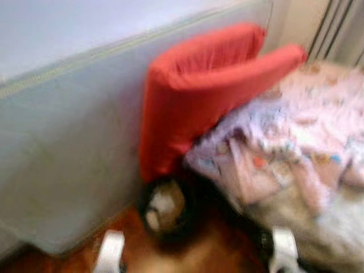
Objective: Clean up the room
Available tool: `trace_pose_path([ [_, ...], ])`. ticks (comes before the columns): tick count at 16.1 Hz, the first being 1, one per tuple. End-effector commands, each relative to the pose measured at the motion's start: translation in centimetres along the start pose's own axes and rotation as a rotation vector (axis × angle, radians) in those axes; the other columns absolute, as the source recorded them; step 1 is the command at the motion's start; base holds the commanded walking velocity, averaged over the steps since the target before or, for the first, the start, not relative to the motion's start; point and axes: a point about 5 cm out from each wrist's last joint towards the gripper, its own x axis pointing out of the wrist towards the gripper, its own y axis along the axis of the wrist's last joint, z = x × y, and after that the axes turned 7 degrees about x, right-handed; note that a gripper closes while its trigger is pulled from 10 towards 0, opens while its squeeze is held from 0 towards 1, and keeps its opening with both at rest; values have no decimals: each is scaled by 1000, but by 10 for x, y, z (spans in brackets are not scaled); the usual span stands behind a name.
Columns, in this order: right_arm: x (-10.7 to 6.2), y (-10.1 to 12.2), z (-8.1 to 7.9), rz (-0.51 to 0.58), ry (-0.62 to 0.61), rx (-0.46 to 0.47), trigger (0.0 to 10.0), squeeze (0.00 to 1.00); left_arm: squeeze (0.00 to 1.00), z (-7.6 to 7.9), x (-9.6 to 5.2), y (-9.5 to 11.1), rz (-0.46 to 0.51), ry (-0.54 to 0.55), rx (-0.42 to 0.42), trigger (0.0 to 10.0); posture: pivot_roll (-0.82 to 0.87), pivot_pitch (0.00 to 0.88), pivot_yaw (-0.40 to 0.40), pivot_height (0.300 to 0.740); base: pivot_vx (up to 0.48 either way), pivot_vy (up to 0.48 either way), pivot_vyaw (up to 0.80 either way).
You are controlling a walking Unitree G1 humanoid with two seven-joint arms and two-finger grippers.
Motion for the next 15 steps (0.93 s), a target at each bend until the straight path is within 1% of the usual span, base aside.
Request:
trace_pose_path([
  [1,-1,-4,4,-9,-9,1,10000,0,0,0,-1,-4,-10,-3,7,10000,60,35,7,740,0,-360,0],
  [8,-2,-5,5,-7,-10,-3,10000,0,0,-2,-2,-11,-25,-2,7,10000,48,10,3,740,0,-270,0],
  [15,-2,-7,4,-6,-11,6,10000,0,0,-3,-3,-14,-30,-2,13,10000,37,0,10,740,0,-254,0],
])
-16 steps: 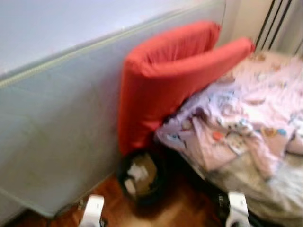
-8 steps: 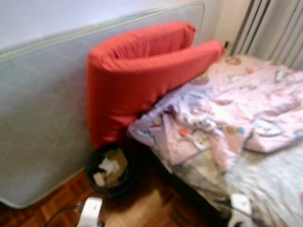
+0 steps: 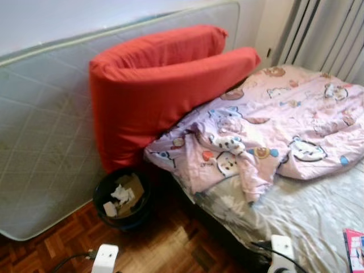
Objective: Clean up the room
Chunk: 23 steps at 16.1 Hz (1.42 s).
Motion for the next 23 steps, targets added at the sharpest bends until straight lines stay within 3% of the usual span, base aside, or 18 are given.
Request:
trace_pose_path([
  [1,-1,3,6,13,-16,2,10000,0,0,2,0,0,-5,-11,12,10000,35,0,9,740,0,-255,0],
  [7,-1,2,7,-2,-25,-12,10000,0,0,1,0,0,-8,-9,8,10000,35,0,6,740,0,-145,0],
  [14,-1,4,8,-8,-31,-27,10000,0,0,7,4,24,37,-18,-7,10000,34,1,0,740,0,0,-754],
  [23,-1,5,9,-9,-36,-33,10000,0,0,7,4,24,38,-17,-19,10000,32,20,-6,740,0,0,-752],
])
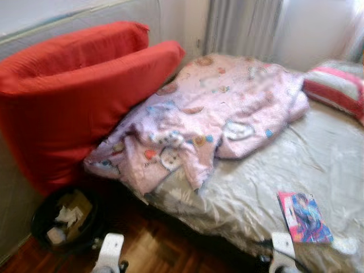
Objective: Clean up the room
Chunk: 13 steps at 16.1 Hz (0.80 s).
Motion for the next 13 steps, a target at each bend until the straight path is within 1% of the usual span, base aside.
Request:
trace_pose_path([
  [1,-1,-4,5,-12,-16,2,10000,0,0,3,0,2,3,-8,-7,10000,33,21,-6,740,0,0,-750],
  [7,-1,-4,5,-14,-16,2,10000,0,0,2,0,-2,-5,-9,-17,10000,34,30,-6,740,0,0,-752],
  [13,-1,-3,5,-14,-15,3,10000,0,0,2,0,-1,6,-14,-34,10000,35,36,-7,740,0,0,-754],
])
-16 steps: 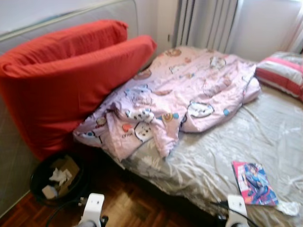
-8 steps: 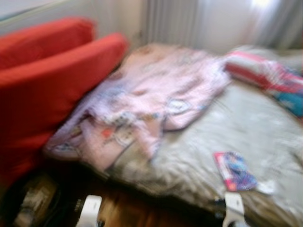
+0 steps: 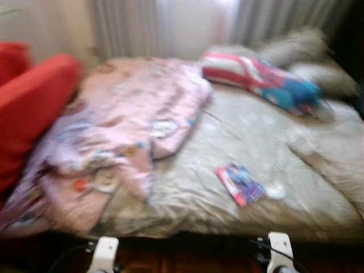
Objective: Clean up the room
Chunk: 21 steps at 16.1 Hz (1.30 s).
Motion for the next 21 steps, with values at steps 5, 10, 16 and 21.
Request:
trace_pose_path([
  [5,-1,-2,6,8,-17,26,10000,0,0,10,1,3,11,-31,-31,10000,33,39,-9,740,0,0,-234],
  [10,-1,-1,6,12,-12,28,10000,0,0,11,1,5,16,-36,-36,10000,36,46,-9,740,0,0,0],
  [16,-1,0,6,19,-13,39,10000,0,0,8,1,5,19,-33,-36,10000,36,47,-9,740,0,0,0],
  [21,-1,0,7,20,-16,42,10000,0,0,11,2,8,28,-40,-34,10000,34,42,-9,740,100,0,0],
])
